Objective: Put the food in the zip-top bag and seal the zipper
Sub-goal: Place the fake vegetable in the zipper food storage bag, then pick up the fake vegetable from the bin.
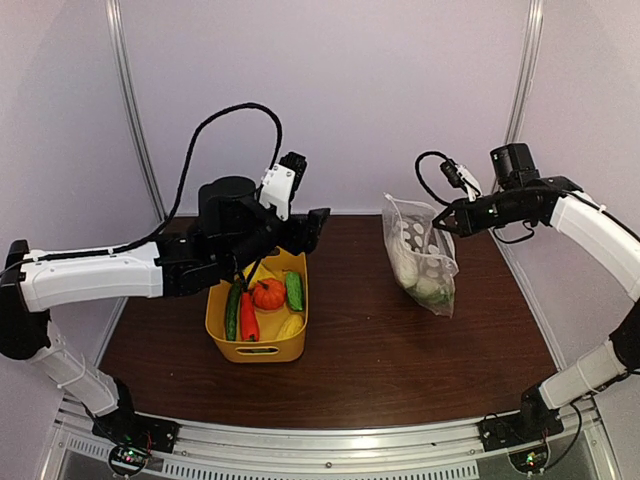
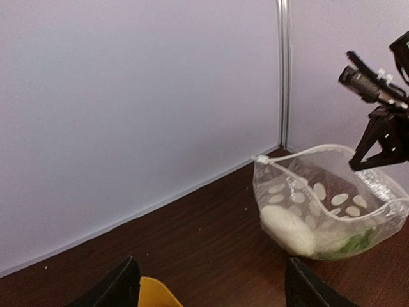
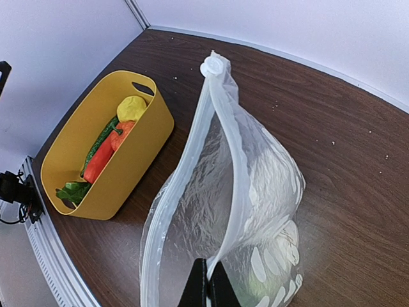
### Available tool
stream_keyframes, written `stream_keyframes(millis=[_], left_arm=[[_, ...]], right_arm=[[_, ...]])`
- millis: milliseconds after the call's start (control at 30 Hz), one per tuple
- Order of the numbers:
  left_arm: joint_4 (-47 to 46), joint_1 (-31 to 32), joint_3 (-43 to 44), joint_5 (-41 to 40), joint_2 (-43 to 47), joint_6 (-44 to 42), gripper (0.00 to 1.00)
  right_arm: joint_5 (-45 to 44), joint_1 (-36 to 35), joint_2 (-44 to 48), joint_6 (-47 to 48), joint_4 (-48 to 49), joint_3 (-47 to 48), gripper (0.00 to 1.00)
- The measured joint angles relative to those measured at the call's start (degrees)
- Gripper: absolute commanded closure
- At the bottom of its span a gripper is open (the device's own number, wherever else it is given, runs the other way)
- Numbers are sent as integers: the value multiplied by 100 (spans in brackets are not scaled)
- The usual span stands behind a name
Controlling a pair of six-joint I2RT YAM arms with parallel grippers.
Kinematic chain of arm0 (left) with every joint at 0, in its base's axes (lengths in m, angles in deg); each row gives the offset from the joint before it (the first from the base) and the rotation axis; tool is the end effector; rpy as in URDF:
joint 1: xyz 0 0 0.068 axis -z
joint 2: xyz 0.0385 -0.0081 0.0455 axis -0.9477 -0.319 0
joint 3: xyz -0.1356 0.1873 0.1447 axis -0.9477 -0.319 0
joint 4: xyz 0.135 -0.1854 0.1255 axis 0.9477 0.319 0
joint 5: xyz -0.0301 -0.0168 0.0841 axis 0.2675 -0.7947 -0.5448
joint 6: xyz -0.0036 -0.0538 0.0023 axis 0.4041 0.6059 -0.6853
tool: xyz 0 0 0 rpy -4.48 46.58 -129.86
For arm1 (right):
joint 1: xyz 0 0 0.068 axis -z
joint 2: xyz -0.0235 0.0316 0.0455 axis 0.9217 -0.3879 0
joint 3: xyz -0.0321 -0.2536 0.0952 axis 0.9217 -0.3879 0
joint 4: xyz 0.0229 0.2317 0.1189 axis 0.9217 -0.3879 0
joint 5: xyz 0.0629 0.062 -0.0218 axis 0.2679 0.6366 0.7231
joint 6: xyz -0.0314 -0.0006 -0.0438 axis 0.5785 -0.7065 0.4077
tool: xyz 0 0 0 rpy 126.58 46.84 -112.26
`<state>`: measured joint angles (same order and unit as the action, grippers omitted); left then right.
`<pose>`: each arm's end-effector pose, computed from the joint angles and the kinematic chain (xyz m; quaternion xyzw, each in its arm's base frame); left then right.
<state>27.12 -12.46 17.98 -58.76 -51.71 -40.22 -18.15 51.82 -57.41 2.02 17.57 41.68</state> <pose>0.1953 -0.2965 0.3521 0.1965 0.7017 -0.2306 0.6449 0.2749 0.0970 0.3577 -0.2596 0.8388 0.3209 0.3551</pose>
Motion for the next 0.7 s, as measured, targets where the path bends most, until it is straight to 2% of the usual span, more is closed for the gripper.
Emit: stream_keyframes(millis=[67,167,300,433,700], left_arm=[[839,-116,2,-240,72,208,21],[2127,-542,2,-302,133,704,12],[3346,-1526,-46,118,138,1370,6],[3943,-2074,-20,507,-131,1600,6],[4839,-2109,815,1185,-1880,1648,3]], right_arm=[[-118,0,2,39,0,-24,100],[-229,2,9,72,0,-39,100],[-289,2,13,111,0,-42,100],[-330,2,13,157,2,-48,100],[-424,2,153,192,9,-267,100]])
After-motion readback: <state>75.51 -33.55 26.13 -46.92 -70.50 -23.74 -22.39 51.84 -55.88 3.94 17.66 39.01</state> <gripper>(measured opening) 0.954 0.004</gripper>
